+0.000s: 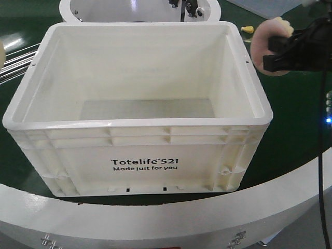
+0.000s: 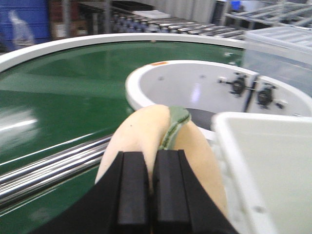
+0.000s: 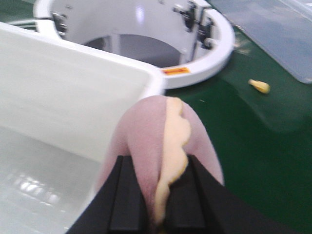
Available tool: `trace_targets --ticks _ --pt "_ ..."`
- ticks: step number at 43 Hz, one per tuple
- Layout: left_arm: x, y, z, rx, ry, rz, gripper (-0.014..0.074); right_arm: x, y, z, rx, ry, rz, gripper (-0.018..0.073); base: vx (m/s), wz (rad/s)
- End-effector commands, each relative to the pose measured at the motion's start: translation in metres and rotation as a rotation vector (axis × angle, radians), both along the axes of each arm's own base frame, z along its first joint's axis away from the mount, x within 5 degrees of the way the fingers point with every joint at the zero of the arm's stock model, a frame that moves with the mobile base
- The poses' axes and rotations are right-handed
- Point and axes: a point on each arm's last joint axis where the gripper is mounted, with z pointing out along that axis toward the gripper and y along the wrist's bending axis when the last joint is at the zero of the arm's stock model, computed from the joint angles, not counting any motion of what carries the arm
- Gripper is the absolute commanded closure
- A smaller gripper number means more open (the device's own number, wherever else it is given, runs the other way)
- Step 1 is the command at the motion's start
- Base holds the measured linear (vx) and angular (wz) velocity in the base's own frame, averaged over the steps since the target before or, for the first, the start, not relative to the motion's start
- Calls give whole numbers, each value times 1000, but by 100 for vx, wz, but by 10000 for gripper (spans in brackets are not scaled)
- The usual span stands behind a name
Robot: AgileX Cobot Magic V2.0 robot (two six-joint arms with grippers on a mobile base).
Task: Place moving items into box and shelve
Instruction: 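Lift both plush toys up over the tote rim, then open both grippers to drop the plush toys into the tote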
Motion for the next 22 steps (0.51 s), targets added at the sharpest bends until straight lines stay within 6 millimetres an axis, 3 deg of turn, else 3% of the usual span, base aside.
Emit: trace_targets --ticks 1,11,22 --pt "-3 -12 23 -7 -147 -51 605 -6 14 24 42 -138 22 564 0 0" --pt "-7 -37 24 33 -167 -180 605 -11 45 20 37 -144 133 564 0 0" --pt "-9 -50 23 22 -161 -247 605 -8 59 12 46 -111 168 561 0 0"
